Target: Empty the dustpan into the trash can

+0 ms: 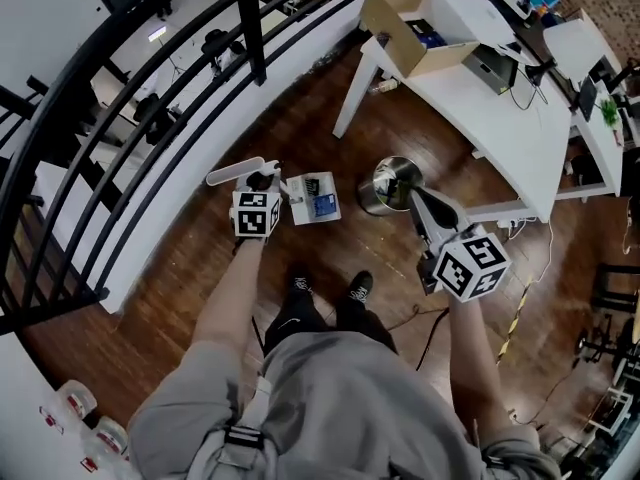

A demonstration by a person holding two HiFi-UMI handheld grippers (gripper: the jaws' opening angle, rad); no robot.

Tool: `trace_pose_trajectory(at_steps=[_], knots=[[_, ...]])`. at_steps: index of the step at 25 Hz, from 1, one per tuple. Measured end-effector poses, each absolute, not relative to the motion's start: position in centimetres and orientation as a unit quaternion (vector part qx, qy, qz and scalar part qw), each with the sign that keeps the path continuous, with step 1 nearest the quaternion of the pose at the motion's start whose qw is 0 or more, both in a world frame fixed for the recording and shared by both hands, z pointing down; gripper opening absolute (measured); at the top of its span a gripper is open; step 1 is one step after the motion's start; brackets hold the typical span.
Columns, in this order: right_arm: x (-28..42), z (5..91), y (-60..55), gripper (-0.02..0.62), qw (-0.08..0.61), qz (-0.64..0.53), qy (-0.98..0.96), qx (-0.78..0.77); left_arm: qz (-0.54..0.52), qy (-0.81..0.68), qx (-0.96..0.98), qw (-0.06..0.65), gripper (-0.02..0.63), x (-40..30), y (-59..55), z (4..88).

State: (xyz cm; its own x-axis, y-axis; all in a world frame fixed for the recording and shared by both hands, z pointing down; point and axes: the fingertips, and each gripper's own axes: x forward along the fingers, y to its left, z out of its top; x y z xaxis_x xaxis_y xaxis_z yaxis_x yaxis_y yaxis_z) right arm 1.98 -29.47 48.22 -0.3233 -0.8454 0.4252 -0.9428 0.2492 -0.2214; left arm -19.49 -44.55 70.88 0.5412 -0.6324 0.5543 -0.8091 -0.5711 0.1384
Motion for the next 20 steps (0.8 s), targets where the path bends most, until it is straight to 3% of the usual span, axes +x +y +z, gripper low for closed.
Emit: trace_pose_trajectory(at_steps=[8,20], knots=[[5.9,45.2,-26.8,0.000,0.086,0.189,-0.774,0.598,0.205,-0.397,0.882,0.150,0.092,-14.2,-44.5,64.6],[8.8,40.6,-24.8,0.000,0.031,0.146,-0.783,0.603,0.102,-0.375,0.920,0.042,0.091,-9.8,-44.7,44.0]])
